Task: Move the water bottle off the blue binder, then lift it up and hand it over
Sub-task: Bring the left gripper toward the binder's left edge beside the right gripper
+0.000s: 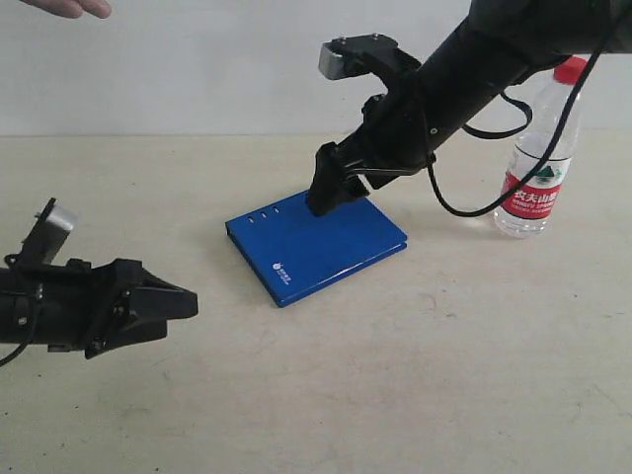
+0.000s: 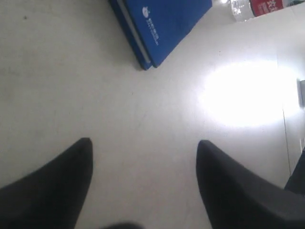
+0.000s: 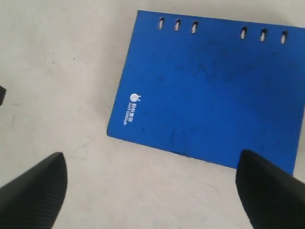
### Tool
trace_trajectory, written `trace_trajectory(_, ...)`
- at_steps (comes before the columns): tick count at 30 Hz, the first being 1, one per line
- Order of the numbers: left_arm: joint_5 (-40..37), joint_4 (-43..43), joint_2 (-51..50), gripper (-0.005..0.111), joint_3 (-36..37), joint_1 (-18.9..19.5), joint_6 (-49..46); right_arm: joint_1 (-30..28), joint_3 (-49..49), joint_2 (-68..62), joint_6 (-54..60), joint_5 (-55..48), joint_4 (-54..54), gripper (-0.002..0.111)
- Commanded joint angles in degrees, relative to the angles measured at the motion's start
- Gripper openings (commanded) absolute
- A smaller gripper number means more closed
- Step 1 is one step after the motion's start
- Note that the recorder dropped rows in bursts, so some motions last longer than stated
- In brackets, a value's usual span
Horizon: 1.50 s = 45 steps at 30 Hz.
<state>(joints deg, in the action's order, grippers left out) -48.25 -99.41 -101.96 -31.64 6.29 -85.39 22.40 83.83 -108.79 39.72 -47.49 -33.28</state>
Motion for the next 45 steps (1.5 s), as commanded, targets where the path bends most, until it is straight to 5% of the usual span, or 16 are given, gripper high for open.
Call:
trace_trajectory(1, -1.6, -0.5, -5.6, 0.060, -6.3, -0.5, 0.8, 0.0, 0.0, -1.2, -12.6, 5.1, 7.8, 0.082)
trace_trajectory(8, -2.9, -0.5, -12.0, 0.060, -16.1, -2.7, 1.6, 0.0, 0.1, -7.2, -16.4, 6.9, 8.5, 0.041)
trace_trajectory(17, 2.5, -0.5, -15.2, 0.060, -22.6, -7.7, 2.2, -0.1, 3.4, -16.7, -17.1, 13.1, 7.6, 0.070)
trace_trajectory(28, 12.7, -0.5, -15.5, 0.060, -23.1, -8.1, -0.4, -1.1, 10.7, -18.7, -17.9, 13.6, 14.5, 0.070)
trace_trajectory(37, 12.9, -0.5, -15.5, 0.060, -23.1, -8.1, -0.4, -6.8, 11.4, -20.2, -21.1, 13.6, 11.1, 0.070)
trace_trajectory(45, 12.9, -0.5, -15.5, 0.060, -23.1, -8.1, -0.6, -8.4, 11.6, -21.1, -1.5, 1.8, -5.7, 0.070)
